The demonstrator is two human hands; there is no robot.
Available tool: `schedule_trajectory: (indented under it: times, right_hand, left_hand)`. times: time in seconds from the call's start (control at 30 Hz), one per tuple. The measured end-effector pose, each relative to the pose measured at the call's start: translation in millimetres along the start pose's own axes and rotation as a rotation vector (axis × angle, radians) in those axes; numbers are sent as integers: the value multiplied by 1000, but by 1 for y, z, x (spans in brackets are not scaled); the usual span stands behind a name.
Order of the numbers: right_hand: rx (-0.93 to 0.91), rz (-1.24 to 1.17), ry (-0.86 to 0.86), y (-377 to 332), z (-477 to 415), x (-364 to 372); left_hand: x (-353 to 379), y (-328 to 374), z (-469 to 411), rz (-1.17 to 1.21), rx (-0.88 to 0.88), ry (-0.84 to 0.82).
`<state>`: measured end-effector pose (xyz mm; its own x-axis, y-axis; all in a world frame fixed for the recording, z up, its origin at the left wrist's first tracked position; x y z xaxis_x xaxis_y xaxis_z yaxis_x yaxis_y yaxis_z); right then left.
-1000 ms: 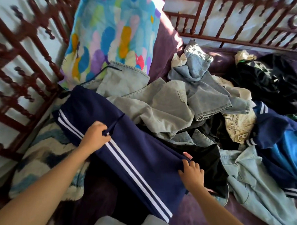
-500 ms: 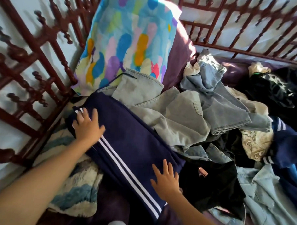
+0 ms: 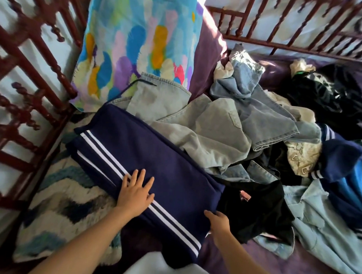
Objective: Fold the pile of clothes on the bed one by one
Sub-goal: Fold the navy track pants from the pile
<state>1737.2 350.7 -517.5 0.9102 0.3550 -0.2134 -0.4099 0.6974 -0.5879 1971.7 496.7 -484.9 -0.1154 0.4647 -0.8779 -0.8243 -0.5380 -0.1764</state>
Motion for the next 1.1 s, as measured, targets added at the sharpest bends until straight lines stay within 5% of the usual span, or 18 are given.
schedule_trajectory:
  times: [0.1,0.3,0.47,0.67,0.9,1.1]
  right_hand:
    - [26,-32,-2,-9,3,-3]
    - [-202,-112,22,-84,30,-43]
    - [-331,-118,150,-128,43,-128]
    - [-231,-190,276,-113,42,-243]
    - [-336,-119,178,-145,51,-209]
    - [-491,51,-202,-168,76,-69]
  left_hand:
    - [1,1,4,18,2,-27]
    - [-12,31,15,161,61,-58]
    - [-30,108,35,219,316,-93]
    - [-31,192,66,240,591,-224]
    - [-45,152,39,71,318,14]
    - [-25,95,32,113,123,-47]
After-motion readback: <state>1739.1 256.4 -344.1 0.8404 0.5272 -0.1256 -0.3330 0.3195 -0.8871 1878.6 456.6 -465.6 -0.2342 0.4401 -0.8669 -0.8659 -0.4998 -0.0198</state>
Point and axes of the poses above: each hand's wrist, its own z-axis away from the middle knuckle, its own x-axis out of the palm, y = z × x, the point moved 6 cm from there along -z, towards the middle knuckle, and after that the axes turned 9 degrees about -z, right-handed, at the moved point
